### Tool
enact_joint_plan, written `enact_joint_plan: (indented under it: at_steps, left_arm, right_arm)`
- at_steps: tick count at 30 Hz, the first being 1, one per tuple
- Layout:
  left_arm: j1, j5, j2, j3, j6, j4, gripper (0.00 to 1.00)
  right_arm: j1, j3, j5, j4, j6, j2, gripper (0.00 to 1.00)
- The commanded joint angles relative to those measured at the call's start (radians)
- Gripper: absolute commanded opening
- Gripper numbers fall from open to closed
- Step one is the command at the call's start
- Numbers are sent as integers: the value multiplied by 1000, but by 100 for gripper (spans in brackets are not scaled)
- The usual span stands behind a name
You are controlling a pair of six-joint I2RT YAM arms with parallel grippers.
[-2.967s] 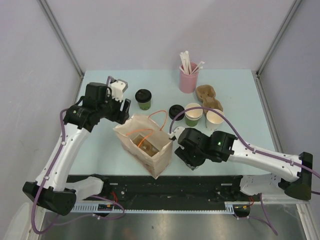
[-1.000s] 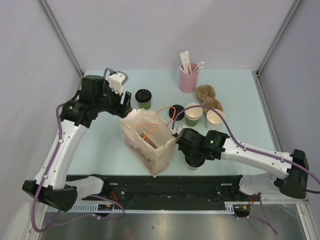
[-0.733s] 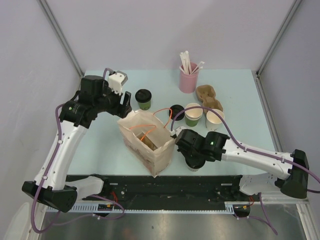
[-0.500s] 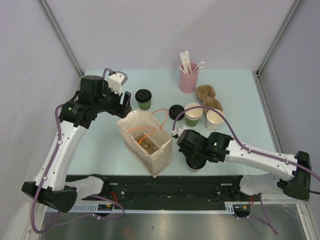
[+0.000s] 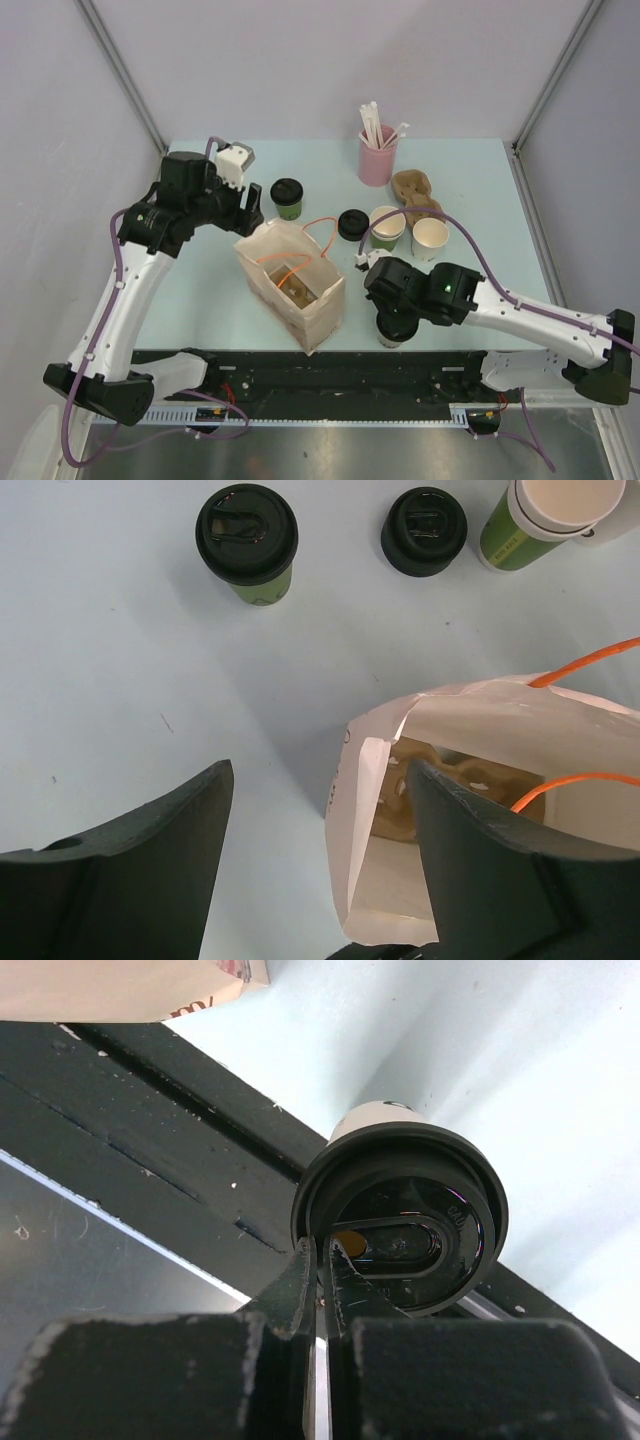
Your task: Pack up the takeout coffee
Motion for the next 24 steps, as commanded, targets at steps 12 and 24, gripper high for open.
enact_joint_plan:
  at_steps: [12,24]
  left_arm:
    - [5,103,-39,48,17,-46,68]
    - [-22,536,-245,15,518,-235,75]
  right_arm:
    - [-79,537,90,-385,97,81,0]
    - [-301,1045,61,-434,-21,314,0]
